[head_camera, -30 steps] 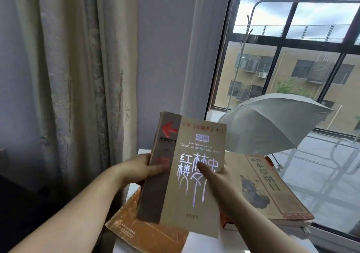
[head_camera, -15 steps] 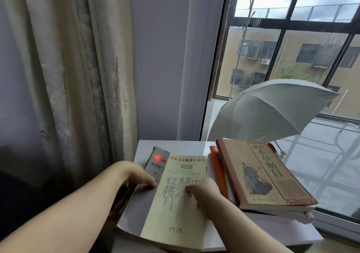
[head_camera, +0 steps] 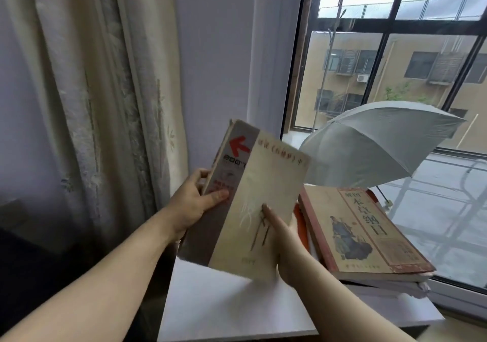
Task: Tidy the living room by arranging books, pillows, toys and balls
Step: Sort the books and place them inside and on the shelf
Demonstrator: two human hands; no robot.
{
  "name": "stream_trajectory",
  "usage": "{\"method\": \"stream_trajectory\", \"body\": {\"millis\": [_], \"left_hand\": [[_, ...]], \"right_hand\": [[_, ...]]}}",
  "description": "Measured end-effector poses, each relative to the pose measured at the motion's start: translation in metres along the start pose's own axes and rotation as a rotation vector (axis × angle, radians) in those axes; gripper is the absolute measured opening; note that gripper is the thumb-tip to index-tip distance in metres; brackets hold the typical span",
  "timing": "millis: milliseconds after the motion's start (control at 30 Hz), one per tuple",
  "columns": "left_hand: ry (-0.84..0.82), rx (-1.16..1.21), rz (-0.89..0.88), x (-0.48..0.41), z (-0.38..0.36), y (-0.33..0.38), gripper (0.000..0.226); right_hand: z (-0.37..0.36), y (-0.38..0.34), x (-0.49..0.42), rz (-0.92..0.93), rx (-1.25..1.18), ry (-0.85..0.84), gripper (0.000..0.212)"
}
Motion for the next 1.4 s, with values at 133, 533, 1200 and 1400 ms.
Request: {"method": "stream_trajectory", "body": {"millis": [133, 533, 1200, 1400], "left_hand": [[-0.031, 0.15, -0.067, 0.001, 0.001, 0.005, 0.06], [-0.059, -0.108, 0.343, -0.008, 0.015, -0.035, 0.052], [-0.158, -0.231, -0.013, 0.171, -0.109, 0.03, 0.023], [-0.107, -0.108, 0.032, 0.215, -0.152, -0.034, 0.029]], "right_hand": [[-0.004, -0.044, 0.001, 0.261, -0.025, -0.033, 0.057], [-0.005, -0.01, 0.004, 0.118, 0.208, -0.157, 0.027], [0.104, -0.003, 0.193, 0.078, 0.48, -0.262, 0.029], [0.145, 0.051, 0.21, -0.142, 0.767, -0.251, 0.037]]}}
Point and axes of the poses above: each hand's wrist, its own x-axis away from the middle knuckle, its own z-axis out of the back of the hand, y = z × x, the point moved 4 cm from there along -x, towards the middle knuckle, and after that the axes turned 10 degrees about -y, right-handed, at the moved point
